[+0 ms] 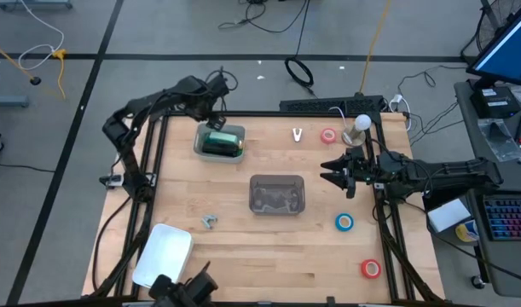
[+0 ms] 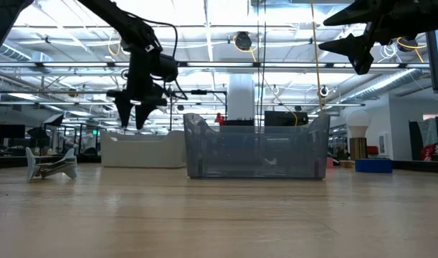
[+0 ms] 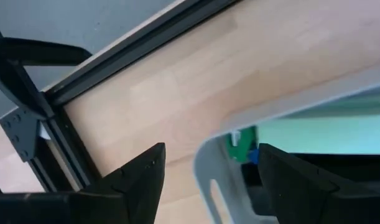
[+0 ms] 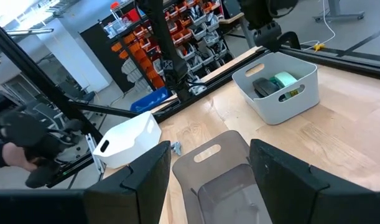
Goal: Pick and place Stapler, Stapler remover, tape
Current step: Adjust the gray bin
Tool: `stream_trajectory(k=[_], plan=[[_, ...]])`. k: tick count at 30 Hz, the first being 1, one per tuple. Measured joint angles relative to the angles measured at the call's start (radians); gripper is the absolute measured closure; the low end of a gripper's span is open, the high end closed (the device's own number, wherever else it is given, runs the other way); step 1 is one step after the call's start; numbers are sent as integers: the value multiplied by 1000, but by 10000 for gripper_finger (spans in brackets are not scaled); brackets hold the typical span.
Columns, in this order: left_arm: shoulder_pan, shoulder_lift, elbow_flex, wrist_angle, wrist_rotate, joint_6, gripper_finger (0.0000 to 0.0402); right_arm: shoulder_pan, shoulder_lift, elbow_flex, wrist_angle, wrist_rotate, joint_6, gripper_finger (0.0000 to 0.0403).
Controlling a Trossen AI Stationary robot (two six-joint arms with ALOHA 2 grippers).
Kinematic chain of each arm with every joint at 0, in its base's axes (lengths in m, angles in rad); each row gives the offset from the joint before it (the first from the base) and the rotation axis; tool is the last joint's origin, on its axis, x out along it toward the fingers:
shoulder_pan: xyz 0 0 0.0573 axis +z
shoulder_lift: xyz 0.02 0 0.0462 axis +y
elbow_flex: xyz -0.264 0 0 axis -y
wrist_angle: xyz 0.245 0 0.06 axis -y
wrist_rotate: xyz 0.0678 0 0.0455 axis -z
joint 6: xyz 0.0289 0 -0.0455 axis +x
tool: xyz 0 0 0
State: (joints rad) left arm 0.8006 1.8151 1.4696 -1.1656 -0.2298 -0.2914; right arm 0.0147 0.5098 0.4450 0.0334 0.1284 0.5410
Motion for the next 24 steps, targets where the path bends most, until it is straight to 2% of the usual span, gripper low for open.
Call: stream_trajectory(k=[7,11,16,22,24], plan=[[34,56,0,-2,2,84,152,0,0,0,0,1,1,190],[43,99,0,1,11,128,180,0,0,0,0,1,1,190],[43,131,0,7,19,118,244,0,0,0,1,2,1,190],[47,136,0,11,25,64,361,0,0,0,1,5,1,190],[48,132,1,-2,43,34,385,0,0,0,1,5,1,191]])
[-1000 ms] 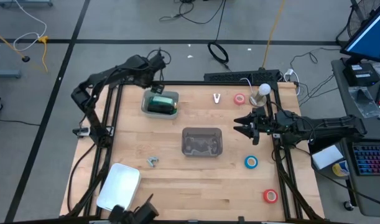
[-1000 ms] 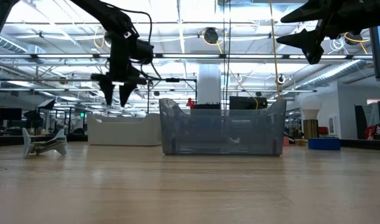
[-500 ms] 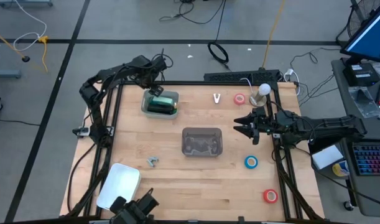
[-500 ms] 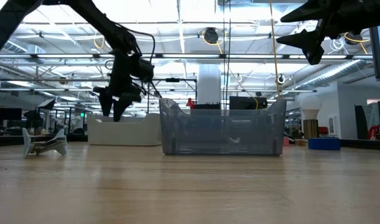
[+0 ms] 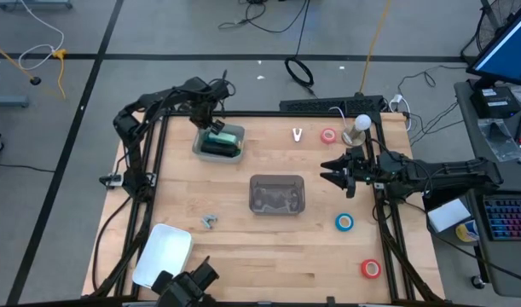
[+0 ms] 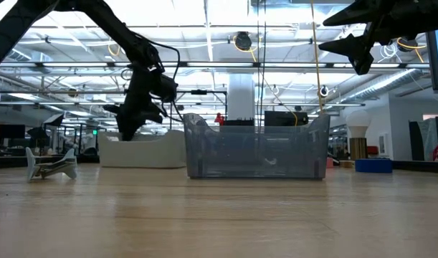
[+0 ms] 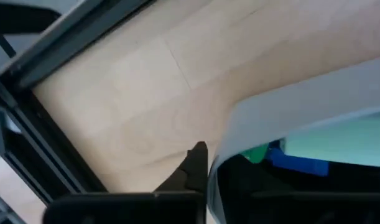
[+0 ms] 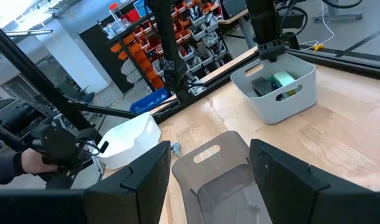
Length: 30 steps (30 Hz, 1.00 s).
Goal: Pick and place Stapler, Stapler remover, tape
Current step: Adjust the gray bin
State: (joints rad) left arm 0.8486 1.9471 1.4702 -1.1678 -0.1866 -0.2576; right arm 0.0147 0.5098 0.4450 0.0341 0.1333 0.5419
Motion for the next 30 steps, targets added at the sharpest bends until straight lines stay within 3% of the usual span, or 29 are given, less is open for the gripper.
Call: stream_trajectory(k=[14,20,30], plan=[[1,2,1,-227,84,-426,379,0,0,0,0,0,-12,190],[-6,4,-1,-337,45,-523,369,0,0,0,-1,-3,-34,191],[-6,4,-1,-348,63,-580,365,0,0,0,-1,-5,-36,191]])
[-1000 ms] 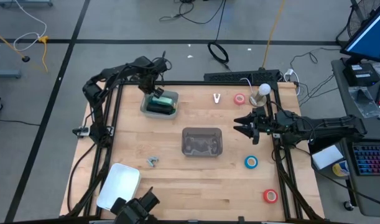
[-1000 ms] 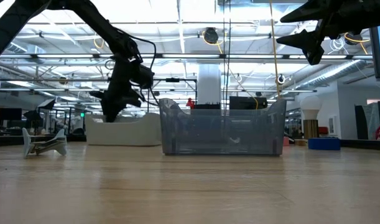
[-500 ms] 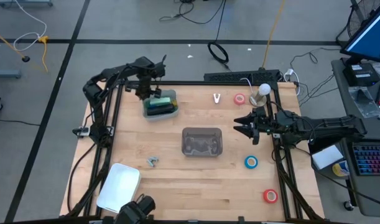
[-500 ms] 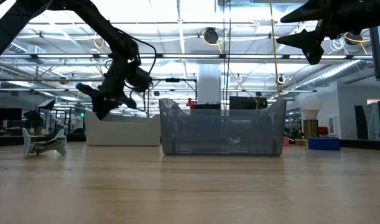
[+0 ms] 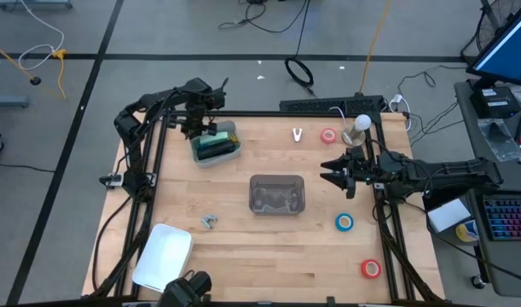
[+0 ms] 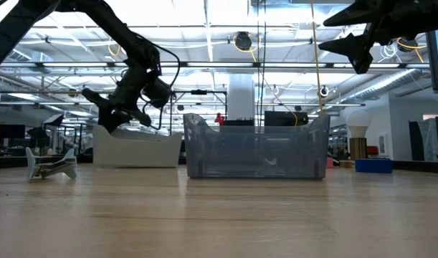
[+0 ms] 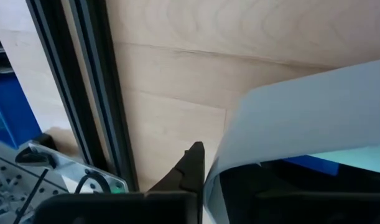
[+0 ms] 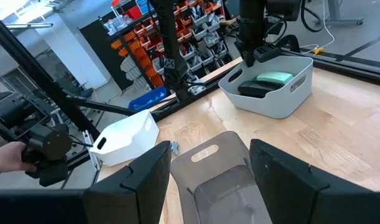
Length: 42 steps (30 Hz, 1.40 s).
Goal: Pick and place Stapler, Stapler remover, tape
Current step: Adjust the gray bin, then put the blue tape into the white bin
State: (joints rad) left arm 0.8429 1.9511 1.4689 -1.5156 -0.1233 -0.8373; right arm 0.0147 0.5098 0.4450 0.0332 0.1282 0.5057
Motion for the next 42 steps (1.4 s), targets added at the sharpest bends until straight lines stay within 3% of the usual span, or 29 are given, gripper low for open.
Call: stream_trajectory(k=[18,28,32,37,42], plan=[[-13,-10,-1,-57,22,-10,246,0,0,0,0,0,-25,190],[-41,-205,-1,-35,44,-47,223,0,0,0,0,0,-21,190],[-105,-331,-1,149,44,25,224,0,0,0,0,1,-21,191],[-217,-440,0,557,45,215,222,0,0,0,0,4,-21,191],[-319,-460,1,976,46,380,222,0,0,0,0,5,-21,191]])
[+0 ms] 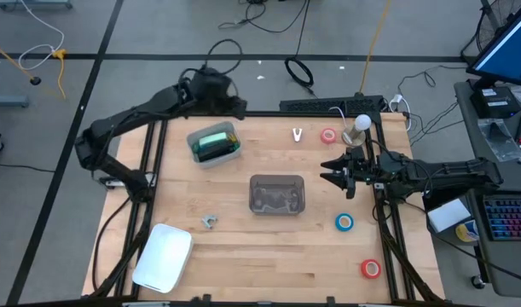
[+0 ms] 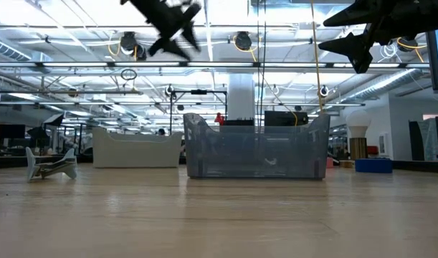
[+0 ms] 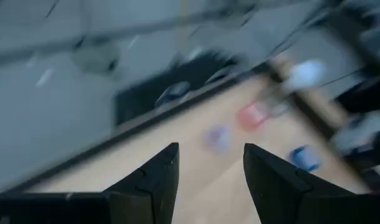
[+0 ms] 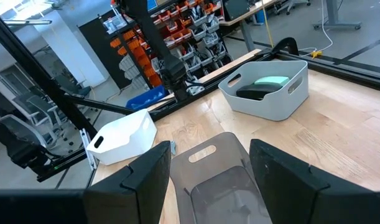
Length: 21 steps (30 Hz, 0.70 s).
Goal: Pick and place Stapler, Stapler remover, tape
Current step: Put the blue tape into the white bin
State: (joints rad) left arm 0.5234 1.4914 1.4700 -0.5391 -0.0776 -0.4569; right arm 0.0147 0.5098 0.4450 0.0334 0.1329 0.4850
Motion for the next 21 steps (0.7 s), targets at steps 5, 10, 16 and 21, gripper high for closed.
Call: stream_trajectory(k=[5,10,16,21], plan=[[-58,31,1,245,31,130,222,0,0,0,0,0,0,191],[-114,60,-1,249,36,225,222,0,0,0,8,-1,0,191],[-179,89,-1,257,34,327,222,0,0,0,24,-3,0,190],[-201,134,0,309,34,332,222,0,1,0,92,-4,1,190]])
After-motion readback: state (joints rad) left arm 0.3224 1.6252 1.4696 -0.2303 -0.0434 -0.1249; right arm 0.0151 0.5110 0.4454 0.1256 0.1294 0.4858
